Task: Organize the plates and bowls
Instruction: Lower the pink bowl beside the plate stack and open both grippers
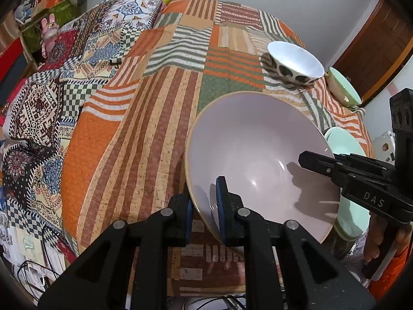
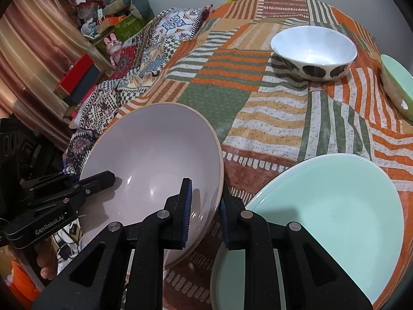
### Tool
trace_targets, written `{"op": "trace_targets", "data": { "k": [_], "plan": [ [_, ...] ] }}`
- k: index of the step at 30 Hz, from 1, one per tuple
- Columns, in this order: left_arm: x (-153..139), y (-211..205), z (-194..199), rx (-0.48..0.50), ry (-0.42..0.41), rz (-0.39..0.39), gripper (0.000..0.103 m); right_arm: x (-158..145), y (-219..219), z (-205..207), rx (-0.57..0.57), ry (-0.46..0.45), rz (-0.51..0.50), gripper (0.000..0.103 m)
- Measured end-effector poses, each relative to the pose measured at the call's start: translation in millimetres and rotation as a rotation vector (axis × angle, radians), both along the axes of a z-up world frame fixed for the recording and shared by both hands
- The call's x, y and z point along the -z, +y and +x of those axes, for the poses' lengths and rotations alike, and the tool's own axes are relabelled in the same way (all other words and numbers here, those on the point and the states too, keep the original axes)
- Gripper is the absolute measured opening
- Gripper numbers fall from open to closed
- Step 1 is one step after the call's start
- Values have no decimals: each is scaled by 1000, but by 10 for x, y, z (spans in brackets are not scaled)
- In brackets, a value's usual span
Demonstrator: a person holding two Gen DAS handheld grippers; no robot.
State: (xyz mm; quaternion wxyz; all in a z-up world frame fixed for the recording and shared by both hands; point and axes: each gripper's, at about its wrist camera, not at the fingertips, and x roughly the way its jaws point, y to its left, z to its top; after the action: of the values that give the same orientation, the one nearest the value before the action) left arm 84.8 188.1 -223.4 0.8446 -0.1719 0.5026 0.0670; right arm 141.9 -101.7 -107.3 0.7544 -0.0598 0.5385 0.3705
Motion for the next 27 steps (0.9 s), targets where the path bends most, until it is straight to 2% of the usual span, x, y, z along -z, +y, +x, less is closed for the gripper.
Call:
{"op": "trace_targets", "data": {
  "k": [4, 12, 18, 21, 25, 27],
  "plan": [
    [86, 13, 6, 1, 21, -14, 15, 50, 4, 6, -5, 14, -10, 19],
    [65, -6, -1, 3, 21, -1, 15, 55, -14, 6, -8, 23, -8, 21],
    [-130, 29, -44, -14, -14, 42, 17, -111, -123, 25, 13, -10, 37, 25],
    [-273, 43, -68, -26, -48, 56, 20, -227, -186, 18, 19, -40, 60, 29],
    [-464, 21, -79, -35, -92, 81, 27, -384, -276, 12, 35, -89, 87, 41],
    [-574, -5, -73, -35, -119, 99, 31, -464, -325, 16, 42, -123, 90, 41]
  ]
}}
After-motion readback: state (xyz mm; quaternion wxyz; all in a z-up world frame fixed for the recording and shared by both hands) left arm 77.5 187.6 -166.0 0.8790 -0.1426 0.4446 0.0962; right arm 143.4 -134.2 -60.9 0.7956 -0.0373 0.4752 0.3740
